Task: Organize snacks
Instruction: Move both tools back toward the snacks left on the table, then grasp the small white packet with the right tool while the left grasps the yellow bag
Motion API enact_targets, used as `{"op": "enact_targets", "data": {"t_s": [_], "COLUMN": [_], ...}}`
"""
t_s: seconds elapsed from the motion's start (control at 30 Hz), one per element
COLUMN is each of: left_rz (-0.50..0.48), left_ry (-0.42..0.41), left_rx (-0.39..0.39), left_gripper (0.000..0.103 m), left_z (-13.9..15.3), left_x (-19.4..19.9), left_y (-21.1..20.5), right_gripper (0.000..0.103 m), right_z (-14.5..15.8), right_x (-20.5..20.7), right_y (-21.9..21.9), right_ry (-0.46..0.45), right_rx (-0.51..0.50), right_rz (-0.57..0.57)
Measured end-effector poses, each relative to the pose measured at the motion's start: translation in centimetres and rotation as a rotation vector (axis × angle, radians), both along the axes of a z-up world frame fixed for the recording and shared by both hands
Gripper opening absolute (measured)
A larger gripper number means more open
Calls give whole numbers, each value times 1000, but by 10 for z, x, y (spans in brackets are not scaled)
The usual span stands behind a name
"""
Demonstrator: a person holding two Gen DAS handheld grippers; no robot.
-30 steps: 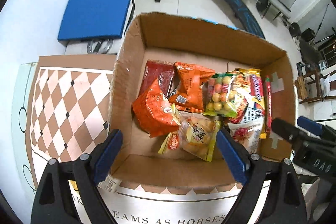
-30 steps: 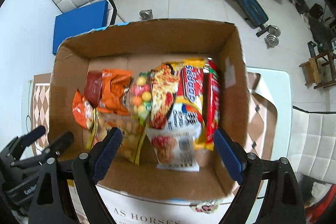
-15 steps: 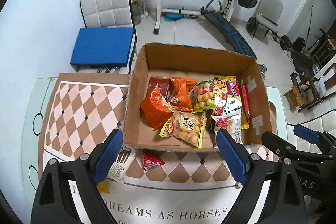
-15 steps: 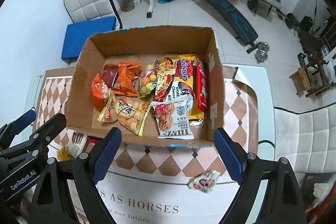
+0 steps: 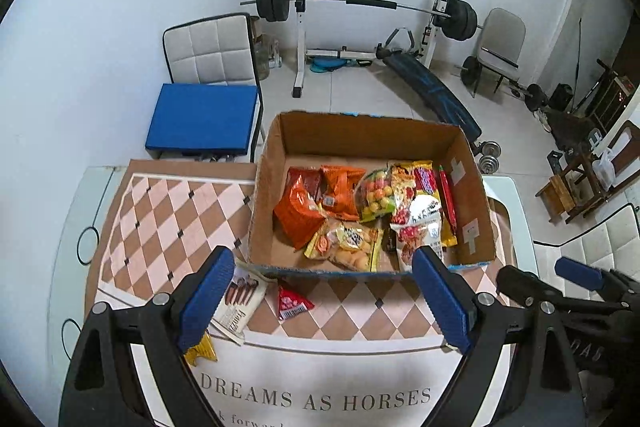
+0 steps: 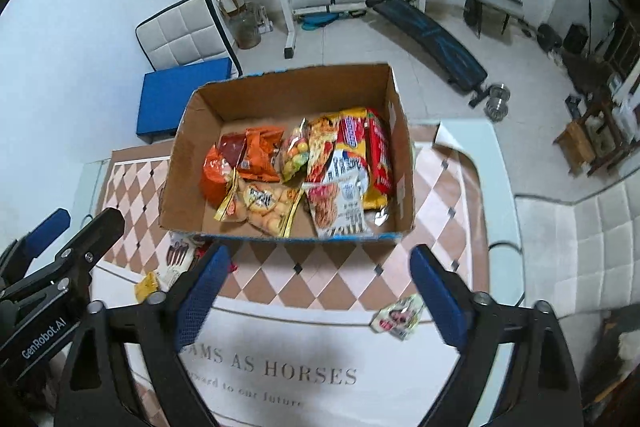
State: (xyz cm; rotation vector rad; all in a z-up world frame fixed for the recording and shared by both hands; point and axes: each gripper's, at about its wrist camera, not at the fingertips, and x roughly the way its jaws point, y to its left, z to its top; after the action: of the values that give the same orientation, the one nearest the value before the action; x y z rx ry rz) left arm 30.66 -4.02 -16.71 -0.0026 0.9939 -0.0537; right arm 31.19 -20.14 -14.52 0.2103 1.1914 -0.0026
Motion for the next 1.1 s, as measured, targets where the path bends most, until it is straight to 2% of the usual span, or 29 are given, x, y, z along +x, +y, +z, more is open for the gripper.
{"op": "enact_targets", "data": {"t_s": [0.13, 0.43, 0.6, 0.67, 0.73, 0.77, 0.8, 0.87, 0.97, 1.1], "left_rz": [21, 77, 89, 97, 104, 110, 115, 125, 150, 244], "left_ry": [45, 270, 341, 362, 377, 382, 386, 394, 406, 424], "left_rx": [-6, -21, -13, -14, -13, -12, -12, -15, -23, -71], "left_gripper": [91, 91, 91, 91, 91, 91, 91, 91, 91, 91], "left_z": [-29, -130, -161, -170, -178, -180, -181, -184, -187, -186], "left_x": [-8, -16, -21, -22, -24, -25, -26, -27, -31, -36], "left_y": [2, 5, 8, 11, 15, 17, 19, 24, 35, 76], "right_gripper": [97, 97, 97, 93, 83, 69, 62, 57, 56, 55], "right_z": [-31, -166, -222, -234, -245, -249, -254, -256, -255, -246], "right_x": [-12, -33, -36, -35, -34, -33, -32, -31, -31, -32], "right_y": [-29, -105, -113, -111, -107, -104, -101, -95, -85, -61], "right_ry": [72, 357, 447, 464, 478, 488, 500, 504, 499, 489], "right_rx": [56, 168, 216, 217, 203, 187, 184, 150, 149, 172], "right_rz": [-85, -339, -402, -406, -400, -394, -384, -373, -348, -298]}}
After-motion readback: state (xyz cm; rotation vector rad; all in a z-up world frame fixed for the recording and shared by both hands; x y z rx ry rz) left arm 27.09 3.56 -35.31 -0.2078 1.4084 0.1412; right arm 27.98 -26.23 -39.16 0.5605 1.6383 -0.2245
